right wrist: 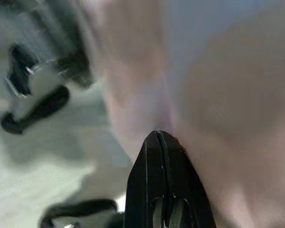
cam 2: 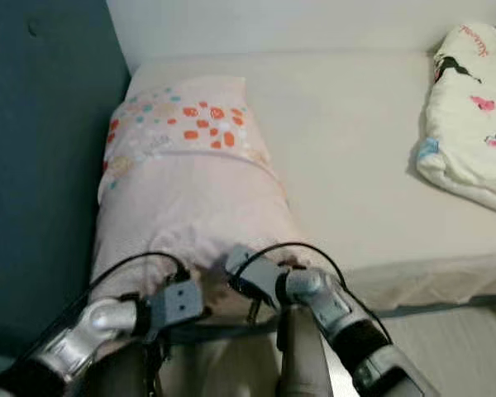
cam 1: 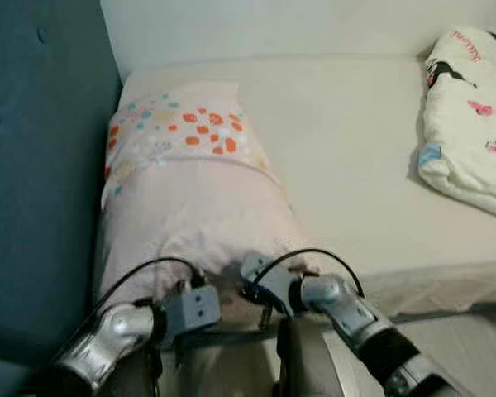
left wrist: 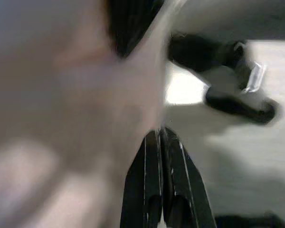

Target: Clean up the room

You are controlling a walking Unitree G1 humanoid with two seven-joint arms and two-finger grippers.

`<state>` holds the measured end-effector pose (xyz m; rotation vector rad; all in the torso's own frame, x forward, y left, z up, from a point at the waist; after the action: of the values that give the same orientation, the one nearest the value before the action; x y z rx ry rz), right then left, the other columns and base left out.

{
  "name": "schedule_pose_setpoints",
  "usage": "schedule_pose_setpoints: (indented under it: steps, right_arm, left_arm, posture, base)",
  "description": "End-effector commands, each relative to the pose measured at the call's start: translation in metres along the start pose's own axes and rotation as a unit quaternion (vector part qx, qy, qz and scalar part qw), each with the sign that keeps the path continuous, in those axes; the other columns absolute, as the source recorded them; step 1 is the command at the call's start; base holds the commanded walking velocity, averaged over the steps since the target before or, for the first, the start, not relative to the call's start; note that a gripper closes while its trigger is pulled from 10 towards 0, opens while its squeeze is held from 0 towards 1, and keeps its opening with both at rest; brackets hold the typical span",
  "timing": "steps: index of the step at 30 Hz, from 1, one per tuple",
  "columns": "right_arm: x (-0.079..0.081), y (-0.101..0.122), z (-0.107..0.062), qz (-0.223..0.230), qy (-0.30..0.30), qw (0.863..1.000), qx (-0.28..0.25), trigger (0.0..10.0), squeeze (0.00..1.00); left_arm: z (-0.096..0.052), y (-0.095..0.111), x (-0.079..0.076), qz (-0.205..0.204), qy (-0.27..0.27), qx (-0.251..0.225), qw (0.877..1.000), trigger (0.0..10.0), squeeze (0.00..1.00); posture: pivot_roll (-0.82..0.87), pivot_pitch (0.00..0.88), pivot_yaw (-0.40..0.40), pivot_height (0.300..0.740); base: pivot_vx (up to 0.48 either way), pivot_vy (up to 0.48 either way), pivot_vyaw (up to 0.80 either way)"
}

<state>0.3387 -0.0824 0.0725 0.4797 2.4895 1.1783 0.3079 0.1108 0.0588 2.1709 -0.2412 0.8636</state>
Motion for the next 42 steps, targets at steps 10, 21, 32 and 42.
schedule_pose_setpoints:
  steps: [10,21,32,42]
  right_arm:
    - [-0.043,0.000,-0.003,-0.075,-0.131,0.987,0.061,0.0,0.00]
    - [-0.112,0.064,-0.046,-0.174,-0.350,0.920,0.024,10.0,0.00]
    - [-0.119,0.073,-0.054,-0.204,-0.377,0.903,0.026,10.0,0.00]
    - [-0.096,0.093,-0.028,-0.104,-0.344,0.930,-0.081,10.0,0.00]
  left_arm:
    - [0.035,-0.004,0.048,0.111,0.076,0.134,0.982,0.0,0.00]
    - [0.008,0.010,0.153,0.254,0.242,0.248,0.903,0.0,0.00]
    - [-0.003,0.009,0.167,0.265,0.265,0.267,0.888,0.0,0.00]
    - [-0.009,-0.013,0.147,0.194,0.236,0.253,0.918,0.0,0.00]
  posture:
    - [-0.09,0.374,-0.048,0.570]
    - [-0.10,0.369,-0.040,0.570]
    - [-0.10,0.370,-0.040,0.570]
    - [-0.09,0.346,-0.061,0.570]
  base:
    - [0.000,0.000,0.00]
    - [0.000,0.000,0.00]
    - [0.000,0.000,0.00]
    - [0.000,0.000,0.00]
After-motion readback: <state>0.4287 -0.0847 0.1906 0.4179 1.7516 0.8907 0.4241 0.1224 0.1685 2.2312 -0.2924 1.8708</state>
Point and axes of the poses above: a point about 5 cm out from each wrist's last joint towards the gripper, its own z axis pointing out of the wrist towards the gripper, its own y axis along the axis of the wrist's last joint, x = y × z, the point moved 2 cm from there along z, pointing out of the wrist towards the gripper, and after that the axes turned 14 degrees about z, right-handed, at the moved point
